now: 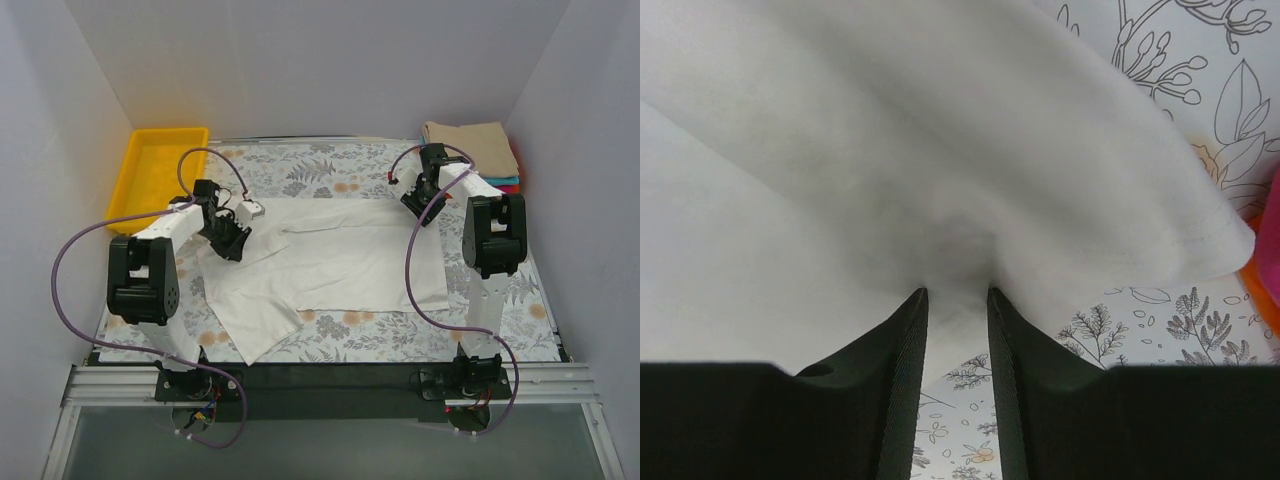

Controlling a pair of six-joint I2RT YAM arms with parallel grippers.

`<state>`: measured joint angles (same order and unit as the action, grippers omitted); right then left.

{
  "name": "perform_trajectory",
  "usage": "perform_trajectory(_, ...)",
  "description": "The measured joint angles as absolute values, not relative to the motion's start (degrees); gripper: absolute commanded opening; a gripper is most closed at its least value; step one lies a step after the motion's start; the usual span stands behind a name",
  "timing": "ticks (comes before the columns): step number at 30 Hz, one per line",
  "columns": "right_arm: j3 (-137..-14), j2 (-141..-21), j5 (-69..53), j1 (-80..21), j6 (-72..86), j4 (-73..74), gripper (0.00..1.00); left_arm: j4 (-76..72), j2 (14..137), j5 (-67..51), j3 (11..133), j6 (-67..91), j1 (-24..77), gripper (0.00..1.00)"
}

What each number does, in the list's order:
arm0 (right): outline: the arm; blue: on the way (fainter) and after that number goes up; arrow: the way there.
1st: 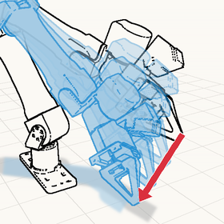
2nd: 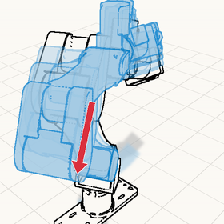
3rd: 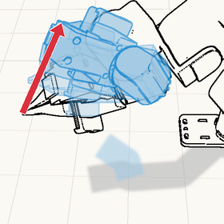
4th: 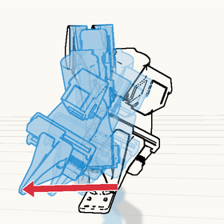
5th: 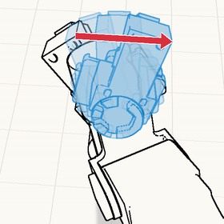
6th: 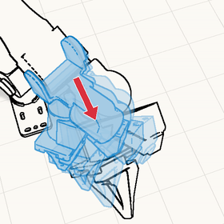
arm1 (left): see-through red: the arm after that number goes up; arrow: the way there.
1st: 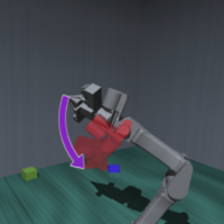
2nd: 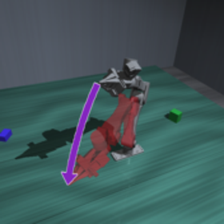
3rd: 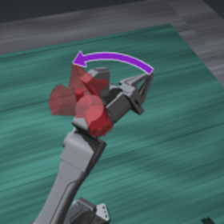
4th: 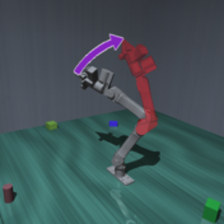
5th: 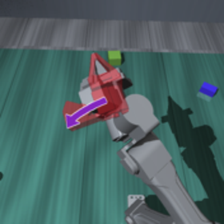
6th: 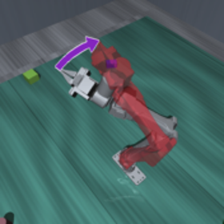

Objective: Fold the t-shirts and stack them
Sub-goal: Fold the tshirt

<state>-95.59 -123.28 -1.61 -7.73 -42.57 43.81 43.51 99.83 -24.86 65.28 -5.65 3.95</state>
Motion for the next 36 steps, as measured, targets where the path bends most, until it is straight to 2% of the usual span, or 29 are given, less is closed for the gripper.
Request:
perform_trajectory(3, -95.6, -123.3, -1.5, -7.6, -43.3, 43.8, 0.29, 45.5, 98.6, -24.8, 64.1, -6.7, 2.8, 0.24)
perform_trajectory(5, -95.5, -123.1, -1.5, -7.5, -43.7, 43.9, 0.3, 46.1, 97.6, -24.8, 63.4, -6.9, 1.9, 0.31)
perform_trajectory(7, -94.1, -122.0, -2.0, -7.2, -44.1, 43.6, 0.32, 45.9, 95.6, -24.8, 62.1, -6.6, 1.2, 0.33)
perform_trajectory(11, -88.6, -116.1, -4.4, -6.9, -44.6, 45.3, 0.31, 43.6, 92.9, -24.6, 59.9, -5.2, 0.9, 0.31)
perform_trajectory(16, -86.7, -112.7, -4.9, -6.8, -44.6, 46.4, 0.3, 39.3, 95.1, -25.0, 60.1, -1.2, 1.0, 0.31)
perform_trajectory(21, -86.9, -114.6, -4.9, -6.9, -43.9, 46.2, 0.29, 36.9, 97.5, -26.3, 62.8, 2.7, 1.0, 0.31)
perform_trajectory(27, -92.8, -120.1, -4.2, -6.9, -41.8, 45.7, 0.31, 34.6, 98.2, -26.5, 63.6, 4.6, 1.0, 0.31)
perform_trajectory(36, -96.9, -121.4, -2.7, -6.1, -39.8, 44.9, 0.34, 33.8, 98.3, -26.6, 63.5, 5.4, 1.0, 0.32)
